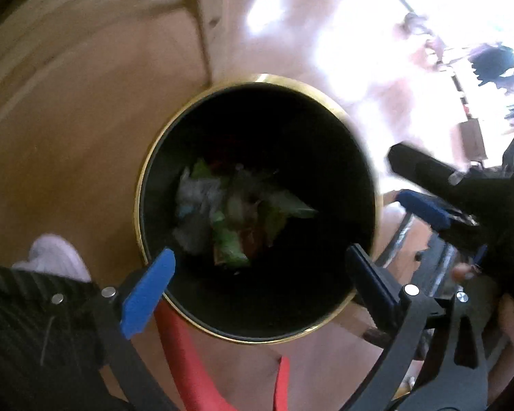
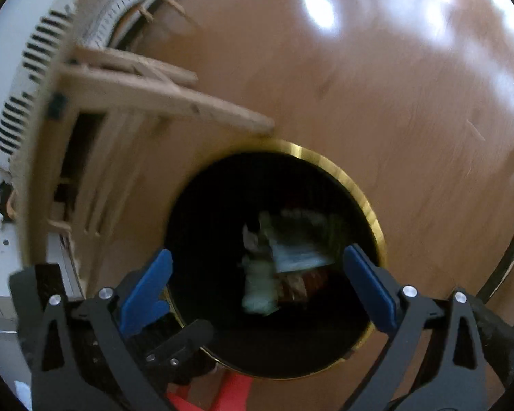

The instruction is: Collect trash

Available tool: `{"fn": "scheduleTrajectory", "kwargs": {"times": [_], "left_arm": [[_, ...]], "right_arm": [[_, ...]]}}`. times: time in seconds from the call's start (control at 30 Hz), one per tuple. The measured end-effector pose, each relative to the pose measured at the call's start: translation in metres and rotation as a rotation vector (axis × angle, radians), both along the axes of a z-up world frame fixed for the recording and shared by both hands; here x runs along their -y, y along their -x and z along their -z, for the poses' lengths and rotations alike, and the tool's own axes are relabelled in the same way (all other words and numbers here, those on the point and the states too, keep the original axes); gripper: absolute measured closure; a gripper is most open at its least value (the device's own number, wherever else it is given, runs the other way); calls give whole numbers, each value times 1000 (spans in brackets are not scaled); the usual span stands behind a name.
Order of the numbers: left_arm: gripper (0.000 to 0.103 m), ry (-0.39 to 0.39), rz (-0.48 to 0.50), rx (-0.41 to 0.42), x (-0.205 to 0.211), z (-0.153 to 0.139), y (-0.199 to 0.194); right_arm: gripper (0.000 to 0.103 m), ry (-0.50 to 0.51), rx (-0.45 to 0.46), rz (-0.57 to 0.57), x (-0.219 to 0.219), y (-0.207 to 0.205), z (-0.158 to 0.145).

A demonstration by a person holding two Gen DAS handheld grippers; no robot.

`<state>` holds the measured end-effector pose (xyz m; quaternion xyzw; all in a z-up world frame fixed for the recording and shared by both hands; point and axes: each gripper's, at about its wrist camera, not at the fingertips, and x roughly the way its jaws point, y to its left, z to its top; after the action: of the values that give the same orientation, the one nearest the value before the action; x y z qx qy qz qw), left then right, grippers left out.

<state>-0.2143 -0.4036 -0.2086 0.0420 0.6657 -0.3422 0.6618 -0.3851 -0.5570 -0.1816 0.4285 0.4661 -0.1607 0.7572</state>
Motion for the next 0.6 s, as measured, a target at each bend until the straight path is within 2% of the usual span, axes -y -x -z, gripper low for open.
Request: {"fn": "scheduleTrajectory", "kwargs": {"times": [0.07, 0.17, 0.27, 0.37, 0.47, 0.57, 0.6], "left_arm": [[6, 40, -14, 7, -4, -17, 0], [6, 129, -55, 82, -12, -69, -5], [6, 247, -99, 262, -33, -155, -25], [6, 296, -163, 440, -71, -224, -48], [6, 259, -315, 672, -150, -286, -83], [6, 158, -487, 828, -232, -308, -112], [6, 105, -577, 871, -270, -312, -125]], "right_arm": [[6, 124, 64, 36, 8, 12, -42], [6, 331, 145, 60, 7, 21, -101], [6, 477, 241, 21, -9, 3, -152], [6, 552, 357, -61, -34, -35, -192], [6, 631, 506, -116, -79, -83, -234], [6, 602, 647, -165, -127, -145, -266], [6, 584, 680, -182, -139, -165, -274]]}}
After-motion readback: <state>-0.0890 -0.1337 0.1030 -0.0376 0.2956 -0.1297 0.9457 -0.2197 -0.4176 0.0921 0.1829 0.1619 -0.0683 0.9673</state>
